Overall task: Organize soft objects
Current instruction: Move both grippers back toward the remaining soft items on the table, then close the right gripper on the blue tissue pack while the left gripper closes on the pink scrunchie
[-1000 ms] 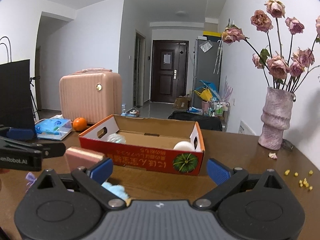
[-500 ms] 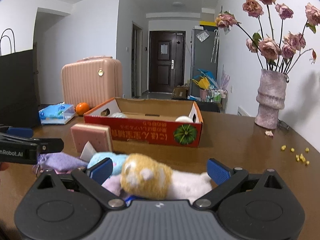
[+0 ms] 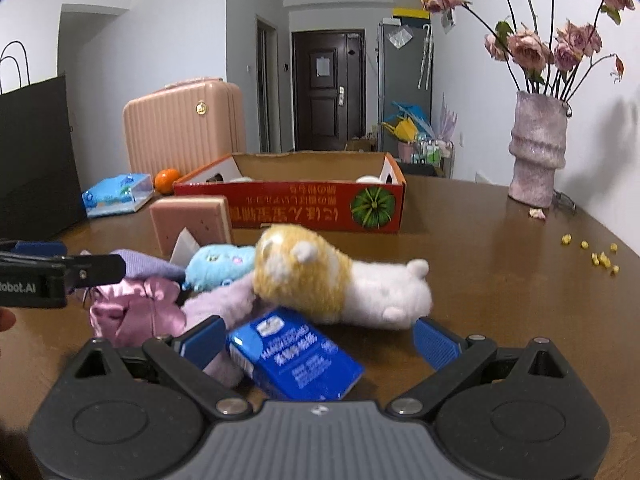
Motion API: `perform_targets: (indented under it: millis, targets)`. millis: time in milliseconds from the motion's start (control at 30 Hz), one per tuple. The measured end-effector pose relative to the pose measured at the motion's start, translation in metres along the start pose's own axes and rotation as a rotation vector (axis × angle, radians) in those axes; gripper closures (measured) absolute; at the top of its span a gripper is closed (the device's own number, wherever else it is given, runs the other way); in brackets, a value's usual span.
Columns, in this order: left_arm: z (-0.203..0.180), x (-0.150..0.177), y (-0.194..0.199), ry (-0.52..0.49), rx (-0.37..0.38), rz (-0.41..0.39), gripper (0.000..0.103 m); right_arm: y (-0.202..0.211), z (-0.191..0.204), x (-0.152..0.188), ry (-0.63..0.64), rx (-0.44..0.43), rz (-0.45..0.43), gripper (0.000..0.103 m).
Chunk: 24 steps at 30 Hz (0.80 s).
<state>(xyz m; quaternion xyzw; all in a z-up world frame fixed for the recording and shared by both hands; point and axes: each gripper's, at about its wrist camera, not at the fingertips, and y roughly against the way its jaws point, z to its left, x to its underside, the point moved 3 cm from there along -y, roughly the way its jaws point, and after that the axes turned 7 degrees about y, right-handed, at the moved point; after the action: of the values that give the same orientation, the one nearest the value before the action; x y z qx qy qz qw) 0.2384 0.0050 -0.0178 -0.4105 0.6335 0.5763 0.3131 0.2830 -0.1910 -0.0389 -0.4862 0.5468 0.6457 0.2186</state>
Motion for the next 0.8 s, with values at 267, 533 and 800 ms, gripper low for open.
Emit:
perform_targets:
  millis: [267, 533, 800]
  targets:
    - [0.001, 0.009, 0.0, -0.004, -0.001, 0.035, 0.0, -0.007, 0.0, 0.004, 0.027, -0.005, 0.039, 0.002]
    - [0.002, 0.013, 0.0, 0.007, 0.009, 0.056, 0.0, -0.03, -0.002, 0.002, 0.069, -0.087, 0.098, 0.003]
    - [0.0, 0.015, -0.003, 0.007, 0.008, 0.071, 0.0, -0.053, -0.003, 0.002, 0.063, -0.201, 0.137, 0.019]
